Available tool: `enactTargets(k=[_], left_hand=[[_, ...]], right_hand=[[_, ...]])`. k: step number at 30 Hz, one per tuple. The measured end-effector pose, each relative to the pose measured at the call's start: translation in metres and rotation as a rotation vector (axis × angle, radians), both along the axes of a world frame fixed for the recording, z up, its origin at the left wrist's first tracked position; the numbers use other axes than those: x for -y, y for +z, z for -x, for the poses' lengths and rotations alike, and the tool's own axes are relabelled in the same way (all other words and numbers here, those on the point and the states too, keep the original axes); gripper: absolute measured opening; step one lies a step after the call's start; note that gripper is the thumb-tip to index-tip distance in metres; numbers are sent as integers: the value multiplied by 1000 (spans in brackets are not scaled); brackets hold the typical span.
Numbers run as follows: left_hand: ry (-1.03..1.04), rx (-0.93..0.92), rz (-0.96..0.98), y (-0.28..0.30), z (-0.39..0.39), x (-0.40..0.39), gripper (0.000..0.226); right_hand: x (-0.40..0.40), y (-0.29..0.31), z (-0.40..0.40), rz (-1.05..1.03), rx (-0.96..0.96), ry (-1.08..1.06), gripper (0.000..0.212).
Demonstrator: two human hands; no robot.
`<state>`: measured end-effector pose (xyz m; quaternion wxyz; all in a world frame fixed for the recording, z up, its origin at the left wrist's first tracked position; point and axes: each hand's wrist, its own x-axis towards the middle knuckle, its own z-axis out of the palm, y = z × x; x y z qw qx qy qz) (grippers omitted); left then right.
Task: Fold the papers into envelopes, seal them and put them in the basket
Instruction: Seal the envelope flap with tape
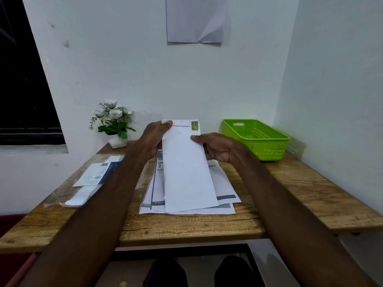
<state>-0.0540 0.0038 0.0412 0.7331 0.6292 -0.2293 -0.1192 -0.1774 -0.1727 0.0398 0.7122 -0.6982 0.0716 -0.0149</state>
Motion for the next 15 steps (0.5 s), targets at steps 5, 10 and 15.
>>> enactTargets(k=[5,10,15], left_hand=[[7,5,7,1,-4,-1,15],[9,-11,32,2,-7,-2,16],[-1,-11,19,0,-9,-2,16]], right_hand=[[-3,-4,26,17,-120,148,28],[-14,-24,51,-2,-179,112,27],[-22,-31,60,-45,-180,76,28]])
